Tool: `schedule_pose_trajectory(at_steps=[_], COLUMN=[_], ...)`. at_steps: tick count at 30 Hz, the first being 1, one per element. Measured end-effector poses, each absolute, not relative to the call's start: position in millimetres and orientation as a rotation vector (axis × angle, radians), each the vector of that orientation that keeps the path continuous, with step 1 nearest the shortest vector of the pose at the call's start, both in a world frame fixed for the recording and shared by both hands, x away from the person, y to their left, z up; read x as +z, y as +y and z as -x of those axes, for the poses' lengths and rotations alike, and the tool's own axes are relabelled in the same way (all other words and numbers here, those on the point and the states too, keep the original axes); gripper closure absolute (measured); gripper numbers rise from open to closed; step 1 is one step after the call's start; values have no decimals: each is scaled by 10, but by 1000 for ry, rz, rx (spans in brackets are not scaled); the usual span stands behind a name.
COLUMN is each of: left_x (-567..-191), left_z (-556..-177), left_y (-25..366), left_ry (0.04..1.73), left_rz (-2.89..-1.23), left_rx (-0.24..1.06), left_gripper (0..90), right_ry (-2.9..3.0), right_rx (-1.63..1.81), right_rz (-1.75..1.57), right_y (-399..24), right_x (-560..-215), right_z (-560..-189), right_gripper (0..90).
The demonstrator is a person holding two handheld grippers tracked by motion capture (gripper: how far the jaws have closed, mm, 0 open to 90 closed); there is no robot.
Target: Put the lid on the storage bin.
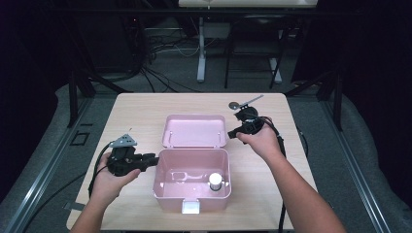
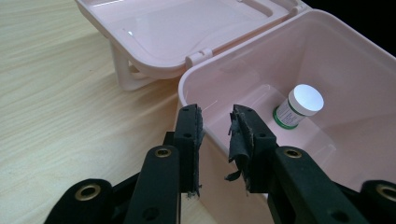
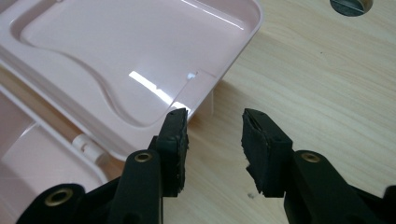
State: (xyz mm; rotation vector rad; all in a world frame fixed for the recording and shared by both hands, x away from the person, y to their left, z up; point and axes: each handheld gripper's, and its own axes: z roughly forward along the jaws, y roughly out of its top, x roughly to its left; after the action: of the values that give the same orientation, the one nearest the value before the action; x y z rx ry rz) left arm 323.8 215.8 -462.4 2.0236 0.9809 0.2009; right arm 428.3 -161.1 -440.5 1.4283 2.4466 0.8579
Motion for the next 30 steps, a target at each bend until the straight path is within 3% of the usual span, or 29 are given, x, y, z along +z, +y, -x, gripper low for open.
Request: schedule_pose_trajectory(at_steps=[30], left_x=[-4668], left_z=[-3232], left_y=[2123], left_ry=[970], left_rz=[-2045], left_rx=[199], left_gripper=[783], right_ry=[2278], right_rx=[969], right_rz=[-1701], right_y=[-1463], right_x=[-4705], right_z=[-4730], right_gripper=[590])
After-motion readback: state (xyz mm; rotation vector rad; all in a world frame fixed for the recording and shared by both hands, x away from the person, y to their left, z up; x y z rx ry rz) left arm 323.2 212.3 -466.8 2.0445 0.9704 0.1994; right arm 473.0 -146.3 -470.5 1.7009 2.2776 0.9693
